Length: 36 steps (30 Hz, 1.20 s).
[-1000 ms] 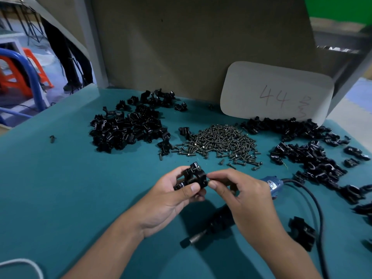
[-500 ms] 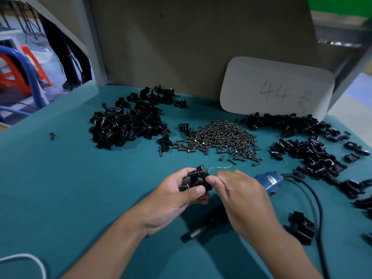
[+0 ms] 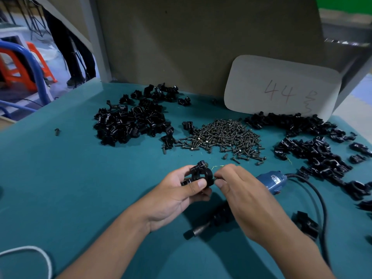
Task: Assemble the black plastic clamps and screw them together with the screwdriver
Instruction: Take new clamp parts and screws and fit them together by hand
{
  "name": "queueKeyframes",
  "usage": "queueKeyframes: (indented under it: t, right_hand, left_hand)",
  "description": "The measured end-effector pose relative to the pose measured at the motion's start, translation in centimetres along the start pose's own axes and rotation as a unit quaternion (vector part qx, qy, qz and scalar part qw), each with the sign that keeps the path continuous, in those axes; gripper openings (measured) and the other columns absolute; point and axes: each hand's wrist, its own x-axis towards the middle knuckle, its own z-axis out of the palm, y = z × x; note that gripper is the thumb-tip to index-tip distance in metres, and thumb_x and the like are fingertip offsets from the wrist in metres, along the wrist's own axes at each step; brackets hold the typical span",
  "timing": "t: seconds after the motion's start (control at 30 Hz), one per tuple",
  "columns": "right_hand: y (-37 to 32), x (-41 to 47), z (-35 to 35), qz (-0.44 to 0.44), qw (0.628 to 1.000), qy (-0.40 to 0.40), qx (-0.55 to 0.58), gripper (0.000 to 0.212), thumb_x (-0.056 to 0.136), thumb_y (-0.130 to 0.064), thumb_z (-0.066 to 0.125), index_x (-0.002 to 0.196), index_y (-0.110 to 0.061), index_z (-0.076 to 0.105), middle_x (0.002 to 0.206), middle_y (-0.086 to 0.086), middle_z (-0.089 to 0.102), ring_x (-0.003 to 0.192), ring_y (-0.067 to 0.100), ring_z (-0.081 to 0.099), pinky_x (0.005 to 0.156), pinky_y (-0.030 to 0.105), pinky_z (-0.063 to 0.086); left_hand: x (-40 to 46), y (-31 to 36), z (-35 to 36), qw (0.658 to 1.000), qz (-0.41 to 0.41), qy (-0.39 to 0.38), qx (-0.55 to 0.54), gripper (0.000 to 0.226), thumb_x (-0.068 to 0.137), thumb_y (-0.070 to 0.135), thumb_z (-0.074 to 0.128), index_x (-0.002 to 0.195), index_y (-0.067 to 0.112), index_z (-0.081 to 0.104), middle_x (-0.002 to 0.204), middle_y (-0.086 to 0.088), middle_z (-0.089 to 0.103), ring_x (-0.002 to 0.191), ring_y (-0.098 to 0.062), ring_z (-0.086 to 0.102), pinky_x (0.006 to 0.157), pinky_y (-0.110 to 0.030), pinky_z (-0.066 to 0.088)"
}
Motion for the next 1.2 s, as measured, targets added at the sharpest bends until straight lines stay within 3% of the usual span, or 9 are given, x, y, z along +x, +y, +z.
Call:
queueKeyframes:
  t: [0.2, 0.4, 0.5, 0.6, 0.73, 0.87, 0.93, 1.07, 1.2]
  right_hand:
    - [-0.3, 0.1, 0.0, 0.003, 0.999, 0.001, -0.039, 0.036, 0.107, -0.043, 0.014, 0.089, -0.024, 0.039, 0.082, -0.011, 0.039, 0.078, 0.017, 0.042, 0.065, 0.041, 0.045]
    - [-0.6, 0.2, 0.3, 0.089, 0.993, -0.016, -0.082, 0.056, 0.094, -0.069, -0.001, 0.071, -0.029, 0.031, 0.057, -0.005, 0.039, 0.06, 0.019, 0.043, 0.053, 0.037, 0.029]
    - [-0.5, -0.2, -0.4, 0.069, 0.997, -0.015, -0.033, 0.043, 0.098, -0.066, 0.01, 0.086, -0.037, 0.04, 0.074, -0.013, 0.05, 0.072, 0.01, 0.047, 0.059, 0.031, 0.03]
    - [-0.2, -0.4, -0.6, 0.039, 0.999, -0.017, 0.012, 0.021, 0.105, -0.051, 0.026, 0.102, -0.04, 0.045, 0.093, -0.018, 0.052, 0.085, 0.005, 0.048, 0.07, 0.031, 0.04]
    - [-0.1, -0.1, 0.2, 0.005, 0.999, 0.029, -0.036, 0.03, 0.108, -0.038, 0.026, 0.098, -0.027, 0.052, 0.087, -0.015, 0.051, 0.082, 0.012, 0.048, 0.067, 0.035, 0.044]
    - [-0.5, 0.0, 0.4, 0.011, 0.995, 0.059, -0.075, 0.017, 0.102, -0.024, 0.042, 0.087, -0.02, 0.048, 0.077, -0.015, 0.037, 0.072, 0.017, 0.042, 0.056, 0.035, 0.039]
    - [-0.7, 0.0, 0.5, 0.013, 0.995, 0.067, -0.074, 0.021, 0.104, -0.028, 0.039, 0.086, -0.02, 0.046, 0.075, -0.014, 0.039, 0.07, 0.018, 0.042, 0.054, 0.038, 0.041]
    - [-0.4, 0.0, 0.5, 0.074, 0.997, 0.018, -0.011, 0.038, 0.107, -0.055, 0.017, 0.084, -0.033, 0.037, 0.075, -0.014, 0.045, 0.074, 0.011, 0.044, 0.06, 0.035, 0.04]
    - [-0.3, -0.2, 0.5, 0.056, 0.998, 0.0, 0.037, 0.034, 0.107, -0.048, 0.024, 0.081, -0.03, 0.037, 0.077, -0.011, 0.042, 0.078, 0.01, 0.043, 0.065, 0.037, 0.038]
  left_hand:
    - [-0.1, -0.1, -0.1, 1.0, -0.016, -0.012, 0.007, 0.044, 0.09, 0.007, 0.067, 0.128, -0.008, 0.054, 0.108, -0.011, 0.067, 0.092, -0.019, 0.066, 0.084, -0.028, 0.055]
    - [-0.1, 0.1, -0.1, 0.998, -0.021, -0.018, 0.057, 0.043, 0.088, 0.015, 0.072, 0.124, -0.002, 0.058, 0.107, -0.008, 0.067, 0.098, -0.02, 0.064, 0.09, -0.03, 0.052]
    - [-0.1, 0.2, -0.2, 0.998, -0.024, -0.009, 0.05, 0.044, 0.09, 0.013, 0.071, 0.128, -0.004, 0.056, 0.112, -0.015, 0.065, 0.1, -0.023, 0.063, 0.091, -0.031, 0.052]
    - [-0.2, 0.2, -0.2, 0.999, -0.023, -0.013, 0.041, 0.044, 0.091, 0.009, 0.068, 0.13, -0.007, 0.054, 0.116, -0.017, 0.064, 0.099, -0.024, 0.063, 0.091, -0.031, 0.053]
    - [-0.2, 0.2, 0.2, 0.999, -0.03, -0.011, 0.013, 0.044, 0.091, 0.006, 0.065, 0.131, -0.009, 0.053, 0.115, -0.017, 0.064, 0.092, -0.022, 0.065, 0.087, -0.03, 0.056]
    - [-0.2, 0.0, 0.3, 1.0, -0.023, -0.011, -0.006, 0.047, 0.09, 0.008, 0.067, 0.131, -0.01, 0.052, 0.116, -0.018, 0.063, 0.091, -0.022, 0.064, 0.085, -0.031, 0.056]
    - [-0.2, 0.1, 0.3, 1.0, -0.016, -0.012, 0.006, 0.049, 0.089, 0.008, 0.067, 0.131, -0.011, 0.051, 0.115, -0.018, 0.062, 0.093, -0.022, 0.063, 0.086, -0.031, 0.055]
    - [-0.2, 0.2, 0.2, 0.998, -0.001, 0.007, 0.06, 0.045, 0.085, 0.016, 0.073, 0.123, -0.002, 0.057, 0.104, -0.008, 0.068, 0.093, -0.019, 0.066, 0.087, -0.028, 0.053]
    - [-0.2, 0.3, 0.2, 0.993, -0.013, 0.001, 0.114, 0.037, 0.09, 0.016, 0.07, 0.122, 0.002, 0.057, 0.102, -0.006, 0.067, 0.092, -0.018, 0.064, 0.087, -0.028, 0.053]
